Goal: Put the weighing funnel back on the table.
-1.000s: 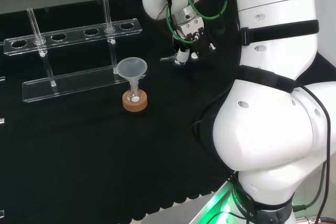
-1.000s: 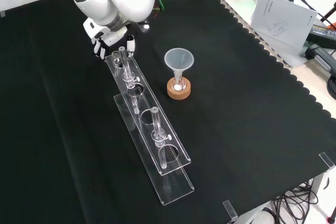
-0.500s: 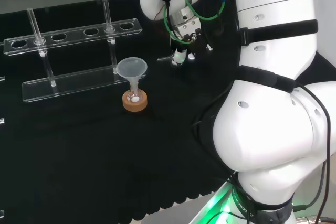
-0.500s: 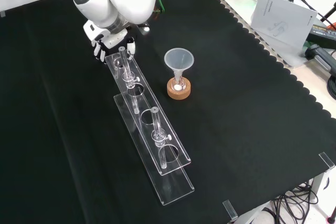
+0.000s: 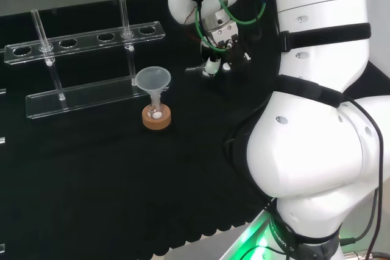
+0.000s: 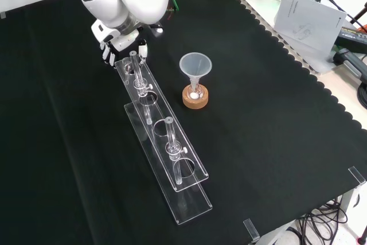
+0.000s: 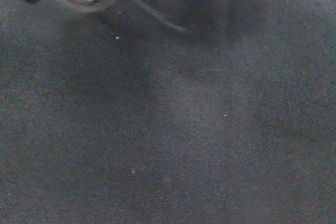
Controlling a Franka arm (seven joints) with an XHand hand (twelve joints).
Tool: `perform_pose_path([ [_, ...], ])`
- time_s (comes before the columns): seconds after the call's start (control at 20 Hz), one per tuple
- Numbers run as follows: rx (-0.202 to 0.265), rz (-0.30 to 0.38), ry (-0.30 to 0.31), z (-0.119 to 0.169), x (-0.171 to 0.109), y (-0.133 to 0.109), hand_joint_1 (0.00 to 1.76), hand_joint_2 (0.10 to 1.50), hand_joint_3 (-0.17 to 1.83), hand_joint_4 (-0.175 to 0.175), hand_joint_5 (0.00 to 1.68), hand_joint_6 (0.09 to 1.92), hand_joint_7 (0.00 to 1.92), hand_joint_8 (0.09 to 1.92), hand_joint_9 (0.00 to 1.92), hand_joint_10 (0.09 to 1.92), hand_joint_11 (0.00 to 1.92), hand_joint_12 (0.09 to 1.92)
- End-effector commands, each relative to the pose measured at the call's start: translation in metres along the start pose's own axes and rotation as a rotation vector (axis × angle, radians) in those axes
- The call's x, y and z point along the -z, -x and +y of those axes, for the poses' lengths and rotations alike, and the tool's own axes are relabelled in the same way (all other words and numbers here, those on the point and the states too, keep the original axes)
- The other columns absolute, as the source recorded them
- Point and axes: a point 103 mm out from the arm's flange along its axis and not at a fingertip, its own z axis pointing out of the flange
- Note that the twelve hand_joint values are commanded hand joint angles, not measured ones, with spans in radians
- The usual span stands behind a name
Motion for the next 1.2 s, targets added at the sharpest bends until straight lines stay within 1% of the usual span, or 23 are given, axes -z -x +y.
perform_pose_path([
  [0.05,0.027,0.042,0.018,-0.004,-0.002,-0.002,0.99,0.79,0.42,0.159,1.14,0.75,0.51,0.69,0.94,0.31,0.70,1.10],
  [0.15,0.036,0.054,0.021,-0.005,-0.001,-0.002,0.84,0.75,0.39,0.087,0.98,0.71,0.44,0.71,0.88,0.34,0.66,1.12],
  [0.2,0.039,0.053,0.019,-0.006,0.000,-0.002,0.79,0.73,0.38,0.056,0.84,0.68,0.40,0.70,0.84,0.35,0.59,1.16],
  [0.25,0.039,0.052,0.024,-0.007,0.001,-0.002,0.75,0.72,0.37,0.035,0.71,0.66,0.37,0.70,0.80,0.37,0.51,1.21],
  [0.35,0.044,0.049,0.028,-0.009,0.004,-0.003,0.70,0.70,0.36,0.012,0.53,0.61,0.31,0.70,0.70,0.44,0.38,1.28],
  [0.45,0.048,0.043,0.033,-0.013,0.007,-0.003,0.68,0.69,0.35,0.002,0.45,0.55,0.27,0.70,0.63,0.52,0.30,1.32],
  [0.6,0.054,0.042,0.042,-0.018,0.011,-0.005,0.66,0.67,0.33,-0.002,0.39,0.44,0.22,0.69,0.54,0.59,0.23,1.35],
  [0.85,0.049,0.042,0.073,-0.035,0.022,-0.005,0.64,0.66,0.31,-0.006,0.37,0.38,0.19,0.68,0.50,0.61,0.20,1.36],
  [1.0,0.044,0.056,0.074,-0.047,0.031,-0.004,0.64,0.66,0.30,-0.007,0.38,0.33,0.19,0.67,0.48,0.62,0.20,1.36],
  [1.2,0.033,0.049,0.084,-0.063,0.042,-0.001,0.63,0.66,0.29,-0.007,0.39,0.30,0.20,0.67,0.48,0.63,0.22,1.36],
])
